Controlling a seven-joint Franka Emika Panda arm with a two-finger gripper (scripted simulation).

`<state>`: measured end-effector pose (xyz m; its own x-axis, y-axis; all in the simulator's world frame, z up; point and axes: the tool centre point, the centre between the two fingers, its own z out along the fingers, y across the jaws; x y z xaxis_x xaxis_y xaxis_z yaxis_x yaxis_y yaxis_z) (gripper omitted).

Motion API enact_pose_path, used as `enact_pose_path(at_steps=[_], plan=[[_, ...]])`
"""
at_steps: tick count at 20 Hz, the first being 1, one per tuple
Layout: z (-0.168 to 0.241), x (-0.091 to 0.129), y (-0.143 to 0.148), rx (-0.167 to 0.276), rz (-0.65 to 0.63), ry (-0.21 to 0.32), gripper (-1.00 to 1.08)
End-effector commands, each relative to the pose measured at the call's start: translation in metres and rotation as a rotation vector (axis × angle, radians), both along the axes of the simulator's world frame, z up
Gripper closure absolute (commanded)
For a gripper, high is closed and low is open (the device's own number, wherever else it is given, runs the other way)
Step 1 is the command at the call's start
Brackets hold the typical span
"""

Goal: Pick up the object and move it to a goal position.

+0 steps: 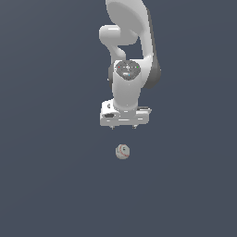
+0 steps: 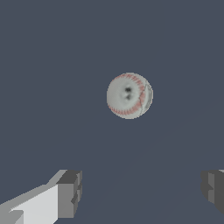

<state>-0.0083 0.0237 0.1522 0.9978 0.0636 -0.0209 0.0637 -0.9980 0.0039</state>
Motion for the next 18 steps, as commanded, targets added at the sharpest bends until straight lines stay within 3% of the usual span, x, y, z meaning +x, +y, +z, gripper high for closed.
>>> enact_pose_path(at_steps=[1,10,18], plan=[[0.0,0.0,0.0,0.0,0.0,0.0,-0.92],[0.01,0.008,0.019,0.007,0.017,-0.013,-0.92],[0.007,0.013,0.018,0.007,-0.009,-0.013,-0.92]])
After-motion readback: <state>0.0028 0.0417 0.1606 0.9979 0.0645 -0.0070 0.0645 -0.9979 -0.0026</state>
